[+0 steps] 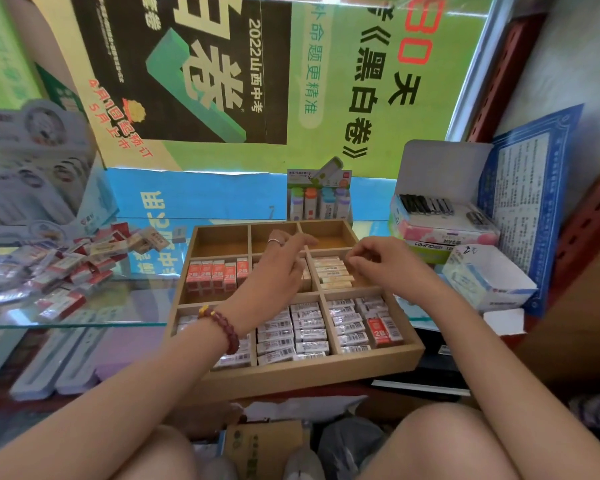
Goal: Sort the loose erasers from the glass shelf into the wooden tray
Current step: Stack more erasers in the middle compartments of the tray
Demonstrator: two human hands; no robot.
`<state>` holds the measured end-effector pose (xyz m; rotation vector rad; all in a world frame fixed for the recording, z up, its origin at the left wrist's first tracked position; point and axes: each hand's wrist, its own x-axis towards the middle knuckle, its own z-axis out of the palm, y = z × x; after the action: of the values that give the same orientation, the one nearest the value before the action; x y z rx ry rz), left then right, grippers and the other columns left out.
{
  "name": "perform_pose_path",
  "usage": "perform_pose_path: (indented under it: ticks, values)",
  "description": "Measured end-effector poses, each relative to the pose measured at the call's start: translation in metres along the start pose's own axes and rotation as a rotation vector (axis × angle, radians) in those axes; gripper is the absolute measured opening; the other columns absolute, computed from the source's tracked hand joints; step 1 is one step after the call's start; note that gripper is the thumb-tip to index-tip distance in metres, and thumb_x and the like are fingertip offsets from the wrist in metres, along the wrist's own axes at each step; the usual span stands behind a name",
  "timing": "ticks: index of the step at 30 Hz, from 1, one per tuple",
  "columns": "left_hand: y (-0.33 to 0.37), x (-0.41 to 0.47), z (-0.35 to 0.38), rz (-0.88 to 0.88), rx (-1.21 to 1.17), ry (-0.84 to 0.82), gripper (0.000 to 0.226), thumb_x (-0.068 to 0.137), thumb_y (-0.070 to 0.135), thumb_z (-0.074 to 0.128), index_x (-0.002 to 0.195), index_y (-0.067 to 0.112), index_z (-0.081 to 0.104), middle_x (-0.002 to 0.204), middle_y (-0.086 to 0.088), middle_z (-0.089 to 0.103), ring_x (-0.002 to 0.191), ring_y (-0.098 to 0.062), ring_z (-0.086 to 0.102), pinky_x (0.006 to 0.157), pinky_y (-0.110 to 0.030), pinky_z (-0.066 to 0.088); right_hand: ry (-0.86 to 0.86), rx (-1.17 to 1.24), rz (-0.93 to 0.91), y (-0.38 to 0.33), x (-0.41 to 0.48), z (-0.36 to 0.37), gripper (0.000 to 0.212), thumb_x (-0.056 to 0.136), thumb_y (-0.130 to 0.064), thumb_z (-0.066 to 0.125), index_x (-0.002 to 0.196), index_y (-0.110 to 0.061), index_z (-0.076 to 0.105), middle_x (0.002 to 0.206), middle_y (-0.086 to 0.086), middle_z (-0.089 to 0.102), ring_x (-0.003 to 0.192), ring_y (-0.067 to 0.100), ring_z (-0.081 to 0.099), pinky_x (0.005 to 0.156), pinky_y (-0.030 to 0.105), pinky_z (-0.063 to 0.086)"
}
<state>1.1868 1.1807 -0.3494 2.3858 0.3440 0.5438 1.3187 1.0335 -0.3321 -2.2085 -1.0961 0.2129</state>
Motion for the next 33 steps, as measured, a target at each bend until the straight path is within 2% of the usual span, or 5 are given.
perform_pose_path:
  ticks: [6,11,19,29,33]
  values:
    - [0.008,-0.001,0.004,0.052,-0.164,0.106,0.065,0.082,0.012,0.068,0.135,0.029,0.033,0.099,0.007,0.052,0.083,-0.005,0.056,0.07,-0.016,0.048,-0.133,0.251,-0.085,-0.023,0.0,0.019,0.029,0.089,-0.043,0.061,0.113,-0.028,0.056,0.096,-0.003,0.071,0.093,0.012,0.065,0.086,0.034,0.051]
    - [0.011,-0.003,-0.001,0.071,-0.233,0.157,0.08,0.072,0.004,0.075,0.134,0.029,0.032,0.106,0.006,0.044,0.084,-0.012,0.06,0.066,-0.008,0.048,-0.07,0.326,-0.105,-0.042,0.006,0.032,0.026,0.088,-0.034,0.065,0.088,-0.008,0.063,0.081,0.014,0.066,0.073,0.025,0.061,0.074,0.041,0.049]
    - [-0.05,-0.009,-0.076,-0.16,0.045,0.486,0.008,0.092,0.018,0.052,0.095,0.02,0.059,0.1,0.001,0.061,0.085,-0.008,0.055,0.073,-0.02,0.039,0.087,0.255,-0.131,-0.08,0.018,0.052,0.018,0.098,-0.038,0.045,0.098,-0.021,0.05,0.078,-0.009,0.057,0.067,0.005,0.052,0.058,0.025,0.04]
    - [-0.178,0.011,-0.119,-0.316,0.941,0.064,0.066,0.085,-0.006,0.044,0.145,0.017,0.031,0.158,-0.008,0.013,0.142,-0.027,0.021,0.109,-0.041,0.027,-0.127,0.131,-0.197,-0.113,0.027,0.081,0.021,0.098,-0.042,0.043,0.107,-0.023,0.042,0.084,-0.01,0.058,0.07,0.006,0.058,0.064,0.027,0.05]
    - [-0.19,0.015,-0.114,-0.283,1.02,0.067,0.044,0.093,0.002,0.039,0.134,0.017,0.045,0.146,-0.009,0.039,0.134,-0.026,0.036,0.106,-0.038,0.03,-0.193,0.107,-0.216,-0.122,0.026,0.088,0.017,0.098,-0.042,0.042,0.108,-0.027,0.041,0.084,-0.011,0.06,0.073,0.006,0.06,0.066,0.03,0.052]
